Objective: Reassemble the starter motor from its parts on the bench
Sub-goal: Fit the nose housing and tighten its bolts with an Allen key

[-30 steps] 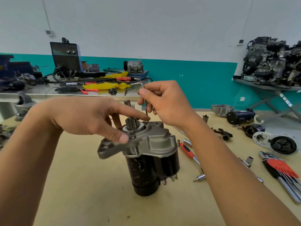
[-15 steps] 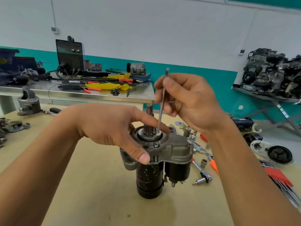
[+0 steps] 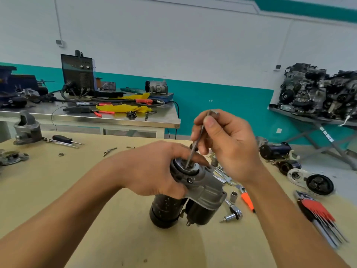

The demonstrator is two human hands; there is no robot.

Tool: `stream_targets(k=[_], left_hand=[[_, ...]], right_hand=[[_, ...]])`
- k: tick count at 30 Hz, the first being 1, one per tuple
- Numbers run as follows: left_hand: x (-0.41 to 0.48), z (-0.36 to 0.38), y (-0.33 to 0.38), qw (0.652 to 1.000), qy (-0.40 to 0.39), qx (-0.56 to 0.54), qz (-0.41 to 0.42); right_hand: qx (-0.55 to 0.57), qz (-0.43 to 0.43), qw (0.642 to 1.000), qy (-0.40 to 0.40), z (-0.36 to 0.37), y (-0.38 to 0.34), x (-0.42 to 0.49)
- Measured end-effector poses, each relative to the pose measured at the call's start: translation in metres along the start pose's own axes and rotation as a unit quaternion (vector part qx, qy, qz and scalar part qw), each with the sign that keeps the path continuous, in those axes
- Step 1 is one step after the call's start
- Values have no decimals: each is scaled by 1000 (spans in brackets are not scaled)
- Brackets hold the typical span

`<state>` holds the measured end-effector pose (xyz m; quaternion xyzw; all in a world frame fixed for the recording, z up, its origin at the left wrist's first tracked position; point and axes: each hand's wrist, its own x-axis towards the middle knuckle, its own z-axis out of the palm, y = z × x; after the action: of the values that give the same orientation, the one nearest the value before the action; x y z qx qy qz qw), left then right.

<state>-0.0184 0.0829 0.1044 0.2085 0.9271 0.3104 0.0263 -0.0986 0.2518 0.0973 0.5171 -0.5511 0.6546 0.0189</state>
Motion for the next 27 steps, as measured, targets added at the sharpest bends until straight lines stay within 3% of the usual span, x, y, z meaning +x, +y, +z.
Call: stream_targets(k=[2,8,14,18,27], left_hand=[[2,-3,-6,1000,22,4,-8],[2,-17,-23,999,31,-16,-21],[7,-31,-45,996,72,-34,-50],[10,-38,-61,987,100,-96,-76],[25,-36,-69,986,65,-149,-35]], right_hand=[[-4,-20,999,38,9,12,-2],[-45,-21,998,43,15,21,13],[-78,9,997,-13,16,29,40],[-83,14,996,1,18,41,55],[-85,21,996,28,12,53,60]])
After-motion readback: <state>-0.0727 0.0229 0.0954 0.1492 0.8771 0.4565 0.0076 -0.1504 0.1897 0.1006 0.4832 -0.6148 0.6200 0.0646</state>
